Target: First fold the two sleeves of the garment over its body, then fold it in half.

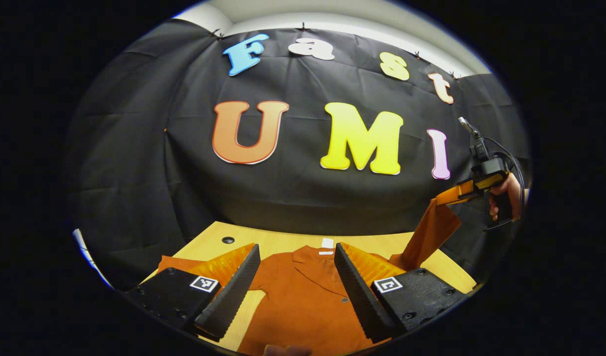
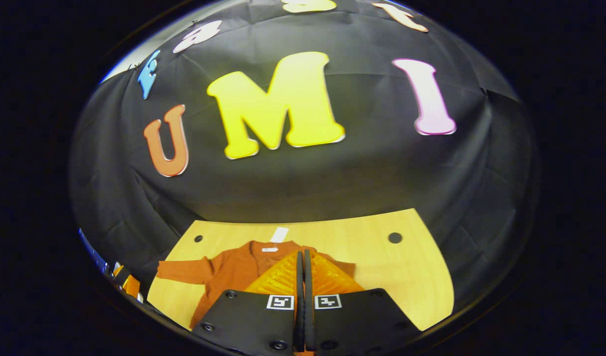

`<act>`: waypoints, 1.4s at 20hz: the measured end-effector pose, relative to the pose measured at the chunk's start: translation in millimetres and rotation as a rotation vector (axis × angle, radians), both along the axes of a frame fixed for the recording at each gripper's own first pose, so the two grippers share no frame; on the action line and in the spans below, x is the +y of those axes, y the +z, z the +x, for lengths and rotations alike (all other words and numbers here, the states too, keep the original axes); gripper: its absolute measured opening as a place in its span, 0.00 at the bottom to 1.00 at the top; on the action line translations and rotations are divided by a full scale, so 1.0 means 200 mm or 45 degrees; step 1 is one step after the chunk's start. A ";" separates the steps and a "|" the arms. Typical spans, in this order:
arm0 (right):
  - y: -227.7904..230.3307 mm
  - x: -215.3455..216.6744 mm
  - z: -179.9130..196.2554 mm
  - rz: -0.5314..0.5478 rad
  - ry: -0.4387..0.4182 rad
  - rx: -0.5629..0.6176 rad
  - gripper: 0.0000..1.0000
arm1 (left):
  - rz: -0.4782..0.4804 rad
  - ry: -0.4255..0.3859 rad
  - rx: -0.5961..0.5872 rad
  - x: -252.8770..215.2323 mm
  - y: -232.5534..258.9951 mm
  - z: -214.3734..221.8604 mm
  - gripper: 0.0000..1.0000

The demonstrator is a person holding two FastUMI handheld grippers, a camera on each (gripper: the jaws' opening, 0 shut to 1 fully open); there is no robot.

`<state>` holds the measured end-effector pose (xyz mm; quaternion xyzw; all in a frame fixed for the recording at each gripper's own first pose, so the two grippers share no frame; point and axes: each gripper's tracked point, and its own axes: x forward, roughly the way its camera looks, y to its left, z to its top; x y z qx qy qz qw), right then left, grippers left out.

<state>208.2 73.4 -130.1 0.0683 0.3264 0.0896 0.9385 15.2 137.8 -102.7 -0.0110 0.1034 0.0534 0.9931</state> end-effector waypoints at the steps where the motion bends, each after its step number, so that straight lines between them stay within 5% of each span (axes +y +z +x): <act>1: -0.03 0.13 0.01 0.015 0.033 0.013 0.00 | -0.006 0.034 -0.005 0.07 0.01 -0.02 0.98; 9: -0.68 0.98 0.13 0.077 0.193 0.245 0.00 | -0.012 0.272 -0.039 0.63 0.06 -0.29 0.98; 15: -1.27 1.39 0.16 0.096 0.210 0.437 0.00 | -0.008 0.425 0.020 0.87 0.01 -0.47 0.98; 19: -1.41 1.55 0.13 0.054 0.281 0.477 0.01 | -0.005 0.474 0.028 0.99 -0.01 -0.55 0.98; 23: -1.32 1.62 0.13 0.077 0.327 0.426 0.24 | -0.017 0.473 0.040 1.03 -0.03 -0.53 0.98; 26: -1.16 1.61 0.07 0.119 0.344 0.387 0.63 | -0.040 0.453 0.024 1.04 -0.03 -0.48 0.98; 28: -1.04 1.57 0.01 0.145 0.359 0.346 0.60 | -0.036 0.425 0.009 1.04 -0.04 -0.44 0.98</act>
